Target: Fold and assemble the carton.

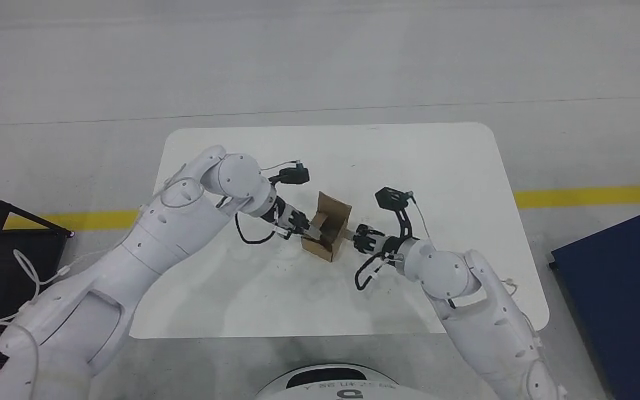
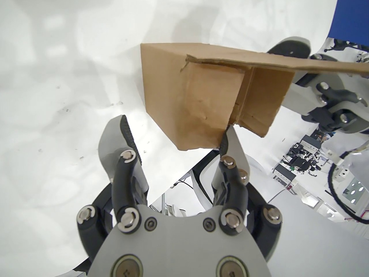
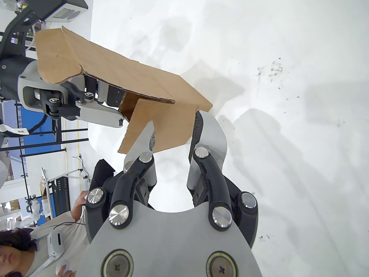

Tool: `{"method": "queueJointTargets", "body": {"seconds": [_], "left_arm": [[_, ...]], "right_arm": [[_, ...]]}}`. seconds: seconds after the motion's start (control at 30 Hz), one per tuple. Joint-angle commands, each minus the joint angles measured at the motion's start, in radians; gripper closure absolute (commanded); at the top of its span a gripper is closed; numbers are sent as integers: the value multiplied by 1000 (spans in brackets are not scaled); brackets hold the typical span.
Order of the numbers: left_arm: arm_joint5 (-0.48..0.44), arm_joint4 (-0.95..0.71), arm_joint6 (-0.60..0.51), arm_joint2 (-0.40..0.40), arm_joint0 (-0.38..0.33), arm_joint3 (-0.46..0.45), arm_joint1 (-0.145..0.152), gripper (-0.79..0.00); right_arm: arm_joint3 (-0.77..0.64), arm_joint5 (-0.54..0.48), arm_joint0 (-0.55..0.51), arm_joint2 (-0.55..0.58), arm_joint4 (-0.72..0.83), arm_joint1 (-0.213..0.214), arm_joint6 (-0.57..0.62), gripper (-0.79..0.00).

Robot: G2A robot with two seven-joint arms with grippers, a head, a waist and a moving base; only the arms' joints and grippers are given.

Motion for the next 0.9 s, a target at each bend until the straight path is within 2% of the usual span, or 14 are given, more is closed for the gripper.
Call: {"method": "queueJointTargets", "body": {"seconds": [0.0, 0.33, 0.4, 0.53, 0.73, 0.87], "left_arm": [[-4, -4, 0, 5, -7, 10, -6, -462], [-65, -54, 9, -8, -15, 47, -21, -175], [-80, -73, 5, -25, -11, 41, -17, -188], [-94, -79, -23, -57, -1, 23, -3, -283], [-101, -67, -29, -118, 21, -5, 24, -302], [-96, -57, -30, -148, 35, -17, 37, -366]], "right_arm": [[6, 4, 10, -10, -1, -1, 1, -305], [30, 37, 48, -44, 1, -5, -6, -311], [25, 41, 49, -43, 4, -4, -10, -311], [12, 45, 41, -35, 7, -2, -20, -308], [12, 53, 39, -32, 9, 0, -26, -302], [32, 65, 59, -52, 6, -3, -26, -308]]}}
